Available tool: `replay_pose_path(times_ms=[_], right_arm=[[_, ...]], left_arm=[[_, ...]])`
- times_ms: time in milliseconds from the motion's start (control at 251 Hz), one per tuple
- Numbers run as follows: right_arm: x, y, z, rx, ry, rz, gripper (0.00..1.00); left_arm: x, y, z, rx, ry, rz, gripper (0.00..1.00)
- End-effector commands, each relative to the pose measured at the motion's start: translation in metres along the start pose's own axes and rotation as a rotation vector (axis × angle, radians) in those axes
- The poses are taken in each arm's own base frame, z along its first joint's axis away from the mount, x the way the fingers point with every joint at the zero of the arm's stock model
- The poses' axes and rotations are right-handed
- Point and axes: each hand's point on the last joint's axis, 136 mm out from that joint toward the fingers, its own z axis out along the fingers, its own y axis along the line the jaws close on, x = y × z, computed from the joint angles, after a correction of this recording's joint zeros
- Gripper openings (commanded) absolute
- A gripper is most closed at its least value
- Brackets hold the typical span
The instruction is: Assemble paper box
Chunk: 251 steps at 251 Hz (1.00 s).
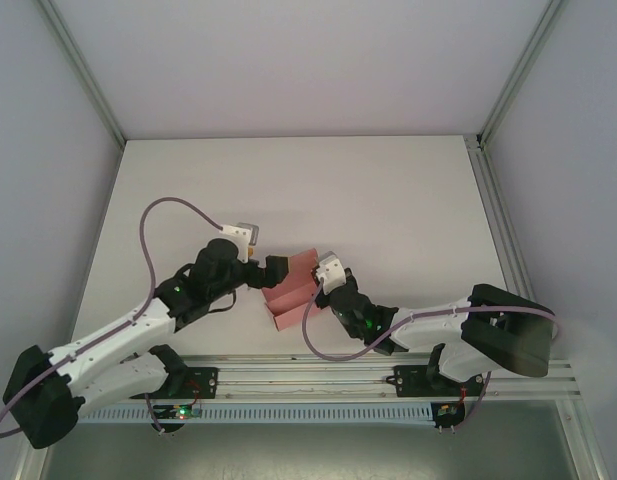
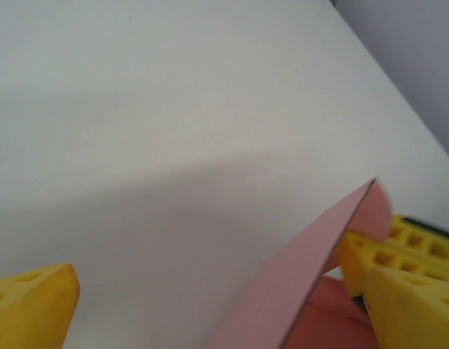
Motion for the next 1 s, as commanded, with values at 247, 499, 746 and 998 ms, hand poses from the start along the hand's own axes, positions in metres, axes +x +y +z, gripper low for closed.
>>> replay_pose_path(times_ms=[247,499,746,998], right_arm=[[0.017,0.012,-0.009,-0.048,0.016,-0.097,0.02],[0.019,0.012,-0.008,-0.043,0.028,-0.121,0.02],[0.017,0.013,-0.01,-0.059,0.013,-0.103,0.04],[0.017,0.008,-0.014,-0.052,0.018,-0.077,0.08]], left_arm=[[0.021,0.066,-0.045,-0.471,0.172,-0.34,1.0],[0.018,-0.054,-0.016,0.284,0.261,-0.002,0.93],[0.023,-0.065,-0.009,0.351,0.305,0.209,0.73],[0.054,-0.056,0.005,0.237,0.405,0.382,0.21]])
